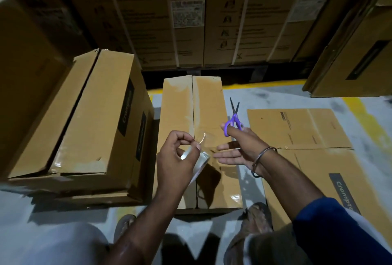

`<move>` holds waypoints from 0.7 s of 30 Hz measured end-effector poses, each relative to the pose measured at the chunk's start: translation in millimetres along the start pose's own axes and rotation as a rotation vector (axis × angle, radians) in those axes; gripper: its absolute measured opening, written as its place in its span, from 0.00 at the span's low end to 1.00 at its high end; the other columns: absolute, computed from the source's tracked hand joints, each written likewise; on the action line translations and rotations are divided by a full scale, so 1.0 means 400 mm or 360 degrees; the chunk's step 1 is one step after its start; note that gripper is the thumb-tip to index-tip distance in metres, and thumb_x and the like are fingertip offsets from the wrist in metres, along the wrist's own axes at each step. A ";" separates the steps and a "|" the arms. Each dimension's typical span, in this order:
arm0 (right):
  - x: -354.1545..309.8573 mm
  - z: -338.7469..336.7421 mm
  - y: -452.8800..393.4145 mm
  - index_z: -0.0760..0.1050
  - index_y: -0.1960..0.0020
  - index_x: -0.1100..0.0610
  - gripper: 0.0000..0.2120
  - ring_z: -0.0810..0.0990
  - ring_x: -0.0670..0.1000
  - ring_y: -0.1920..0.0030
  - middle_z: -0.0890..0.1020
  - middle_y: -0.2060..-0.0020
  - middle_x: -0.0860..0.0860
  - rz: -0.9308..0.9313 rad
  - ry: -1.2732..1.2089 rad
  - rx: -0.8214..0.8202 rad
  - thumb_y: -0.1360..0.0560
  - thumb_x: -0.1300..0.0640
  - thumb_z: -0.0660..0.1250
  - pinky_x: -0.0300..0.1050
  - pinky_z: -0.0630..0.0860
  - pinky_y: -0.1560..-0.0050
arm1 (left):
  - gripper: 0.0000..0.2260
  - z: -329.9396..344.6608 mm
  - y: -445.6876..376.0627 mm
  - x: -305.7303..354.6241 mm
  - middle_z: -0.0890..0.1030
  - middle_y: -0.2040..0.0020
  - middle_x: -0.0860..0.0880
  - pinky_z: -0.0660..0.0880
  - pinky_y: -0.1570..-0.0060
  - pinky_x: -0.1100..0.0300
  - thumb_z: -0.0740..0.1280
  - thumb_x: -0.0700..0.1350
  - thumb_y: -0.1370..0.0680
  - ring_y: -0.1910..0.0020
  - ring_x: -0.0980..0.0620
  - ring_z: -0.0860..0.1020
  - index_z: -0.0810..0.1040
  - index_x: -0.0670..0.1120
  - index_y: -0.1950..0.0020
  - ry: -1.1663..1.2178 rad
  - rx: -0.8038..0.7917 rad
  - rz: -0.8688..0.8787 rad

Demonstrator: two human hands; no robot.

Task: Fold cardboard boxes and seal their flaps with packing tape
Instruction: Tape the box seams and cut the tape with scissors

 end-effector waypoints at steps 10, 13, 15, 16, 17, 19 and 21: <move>-0.025 -0.009 -0.012 0.65 0.31 0.60 0.29 0.87 0.62 0.51 0.81 0.43 0.72 -0.0404 -0.0389 0.0221 0.26 0.77 0.68 0.56 0.82 0.41 | 0.09 0.019 0.030 -0.009 0.84 0.54 0.54 0.76 0.56 0.51 0.75 0.40 0.24 0.55 0.47 0.80 0.79 0.52 0.51 -0.0004 -0.0136 -0.0089; -0.032 -0.018 -0.018 0.67 0.31 0.60 0.28 0.88 0.61 0.52 0.81 0.43 0.71 -0.0448 -0.0390 0.0265 0.27 0.78 0.68 0.53 0.84 0.44 | 0.10 0.028 0.042 -0.016 0.85 0.54 0.55 0.76 0.56 0.52 0.76 0.40 0.24 0.54 0.46 0.80 0.79 0.52 0.49 0.0025 -0.0173 -0.0179; -0.032 -0.022 -0.028 0.67 0.29 0.61 0.29 0.88 0.58 0.54 0.82 0.45 0.69 -0.0447 -0.0398 0.0262 0.26 0.77 0.68 0.50 0.85 0.48 | 0.11 0.033 0.051 -0.024 0.85 0.53 0.56 0.76 0.54 0.54 0.76 0.40 0.25 0.56 0.49 0.80 0.79 0.52 0.48 0.0038 -0.0189 -0.0243; -0.031 -0.021 -0.034 0.67 0.28 0.62 0.29 0.88 0.57 0.56 0.83 0.47 0.67 -0.0450 -0.0389 0.0267 0.26 0.77 0.68 0.49 0.85 0.51 | 0.12 0.035 0.055 -0.029 0.85 0.53 0.57 0.75 0.54 0.54 0.77 0.40 0.25 0.58 0.51 0.80 0.79 0.52 0.48 0.0041 -0.0187 -0.0265; -0.031 -0.019 -0.040 0.67 0.28 0.61 0.30 0.88 0.57 0.56 0.83 0.48 0.66 -0.0449 -0.0372 0.0276 0.26 0.77 0.67 0.48 0.85 0.53 | 0.12 0.037 0.059 -0.033 0.84 0.52 0.58 0.75 0.55 0.55 0.77 0.40 0.25 0.59 0.53 0.78 0.79 0.53 0.47 0.0043 -0.0186 -0.0281; -0.029 -0.013 -0.055 0.68 0.29 0.58 0.30 0.88 0.57 0.56 0.82 0.47 0.66 -0.0452 -0.0333 0.0320 0.27 0.77 0.67 0.45 0.83 0.59 | 0.12 0.040 0.066 -0.036 0.84 0.50 0.59 0.75 0.55 0.55 0.77 0.41 0.25 0.61 0.53 0.77 0.79 0.53 0.47 0.0048 -0.0191 -0.0308; -0.024 -0.009 -0.070 0.70 0.32 0.54 0.31 0.87 0.60 0.54 0.80 0.43 0.67 -0.0464 -0.0282 0.0388 0.29 0.77 0.67 0.43 0.81 0.64 | 0.13 0.041 0.073 -0.034 0.83 0.49 0.58 0.76 0.54 0.56 0.77 0.41 0.25 0.59 0.47 0.78 0.79 0.54 0.46 0.0061 -0.0199 -0.0312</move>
Point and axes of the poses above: each hand's wrist, its own y-axis away from the middle knuckle, its own z-axis out of the palm, x = y × z, the point moved 2 cm from there along -y, towards the middle knuckle
